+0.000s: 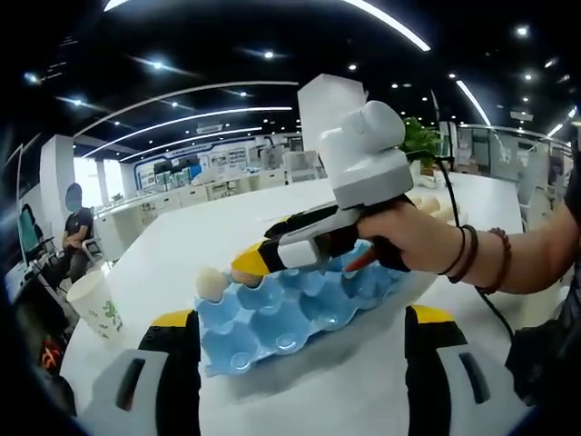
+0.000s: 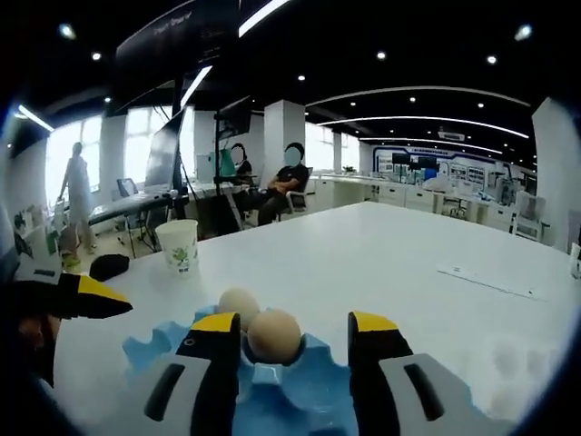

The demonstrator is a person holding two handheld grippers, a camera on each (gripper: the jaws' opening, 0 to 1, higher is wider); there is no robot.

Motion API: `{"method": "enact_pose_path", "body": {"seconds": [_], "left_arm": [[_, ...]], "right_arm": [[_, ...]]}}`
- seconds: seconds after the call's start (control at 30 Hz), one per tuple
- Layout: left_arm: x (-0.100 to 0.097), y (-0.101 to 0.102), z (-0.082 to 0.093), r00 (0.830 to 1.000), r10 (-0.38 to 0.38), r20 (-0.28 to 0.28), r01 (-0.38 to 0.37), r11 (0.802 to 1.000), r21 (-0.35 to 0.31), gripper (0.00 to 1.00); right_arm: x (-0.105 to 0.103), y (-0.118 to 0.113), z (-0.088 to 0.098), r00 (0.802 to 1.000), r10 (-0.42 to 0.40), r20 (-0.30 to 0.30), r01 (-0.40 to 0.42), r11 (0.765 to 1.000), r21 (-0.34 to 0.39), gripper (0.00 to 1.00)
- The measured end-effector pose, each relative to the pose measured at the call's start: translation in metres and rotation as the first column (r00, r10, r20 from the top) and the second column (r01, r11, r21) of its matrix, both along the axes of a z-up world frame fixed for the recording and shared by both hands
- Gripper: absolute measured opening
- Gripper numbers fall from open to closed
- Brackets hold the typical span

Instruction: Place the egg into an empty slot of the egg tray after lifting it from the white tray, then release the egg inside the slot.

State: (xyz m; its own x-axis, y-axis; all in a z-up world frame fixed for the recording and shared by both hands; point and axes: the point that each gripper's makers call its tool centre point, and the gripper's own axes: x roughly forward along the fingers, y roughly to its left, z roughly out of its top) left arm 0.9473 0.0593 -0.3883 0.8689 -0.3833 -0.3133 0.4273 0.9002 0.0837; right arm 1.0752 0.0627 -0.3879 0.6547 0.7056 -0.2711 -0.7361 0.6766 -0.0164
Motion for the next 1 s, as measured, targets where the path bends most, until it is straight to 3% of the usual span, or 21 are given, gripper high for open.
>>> {"method": "enact_pose_path", "body": {"seconds": [0.3, 0.5, 1.0], "left_arm": [[0.003, -0.005, 0.007, 1.0, -0.003, 0.011, 0.003, 1.0, -0.017, 0.98], [0.005, -0.008, 0.01, 1.0, -0.002, 0.015, 0.003, 1.0, -0.025, 0.98], [0.007, -0.013, 0.016, 1.0, 0.009, 0.017, -0.008, 1.0, -0.029, 0.97]], "right_arm": [[-0.003, -0.014, 0.003, 1.0, -0.004, -0.011, 0.003, 0.999, -0.032, 0.61], [-0.003, -0.021, 0.007, 0.999, 0.008, -0.032, -0.008, 1.0, -0.01, 0.62], [-0.004, -0.067, 0.021, 0.998, -0.052, -0.018, 0.052, 0.999, -0.01, 0.64]]}}
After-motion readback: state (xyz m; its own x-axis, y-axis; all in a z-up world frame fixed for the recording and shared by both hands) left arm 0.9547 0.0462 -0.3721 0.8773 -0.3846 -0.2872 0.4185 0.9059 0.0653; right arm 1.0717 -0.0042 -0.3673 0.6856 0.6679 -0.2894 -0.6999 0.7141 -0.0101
